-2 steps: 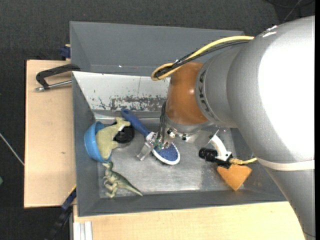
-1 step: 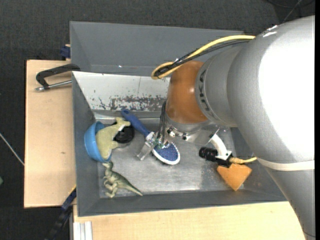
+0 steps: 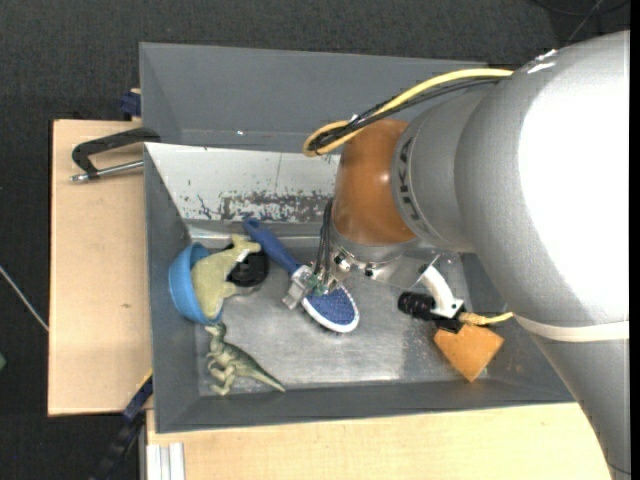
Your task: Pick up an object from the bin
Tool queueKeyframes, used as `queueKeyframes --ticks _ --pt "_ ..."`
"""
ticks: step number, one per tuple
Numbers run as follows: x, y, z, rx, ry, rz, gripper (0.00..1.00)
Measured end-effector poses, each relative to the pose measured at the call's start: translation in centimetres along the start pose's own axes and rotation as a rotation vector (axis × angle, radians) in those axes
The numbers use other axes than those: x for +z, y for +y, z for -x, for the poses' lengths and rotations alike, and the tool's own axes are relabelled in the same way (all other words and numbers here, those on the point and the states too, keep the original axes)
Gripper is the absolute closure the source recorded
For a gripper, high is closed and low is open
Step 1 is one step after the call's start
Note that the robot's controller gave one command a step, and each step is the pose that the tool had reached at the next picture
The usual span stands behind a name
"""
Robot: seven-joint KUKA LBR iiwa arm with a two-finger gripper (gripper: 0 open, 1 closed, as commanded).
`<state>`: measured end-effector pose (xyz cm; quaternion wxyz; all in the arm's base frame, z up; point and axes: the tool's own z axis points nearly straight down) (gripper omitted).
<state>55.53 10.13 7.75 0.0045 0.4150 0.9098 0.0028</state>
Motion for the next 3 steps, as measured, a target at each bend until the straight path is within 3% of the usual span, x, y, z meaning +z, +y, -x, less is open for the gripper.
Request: queueKeyframes --ticks 2,3 --pt "-11.4 0.4 0.2 -0.004 0.003 -0.002 1.00" --pt "-12.3 0.5 0.2 -0.007 0.005 -0.006 1.00"
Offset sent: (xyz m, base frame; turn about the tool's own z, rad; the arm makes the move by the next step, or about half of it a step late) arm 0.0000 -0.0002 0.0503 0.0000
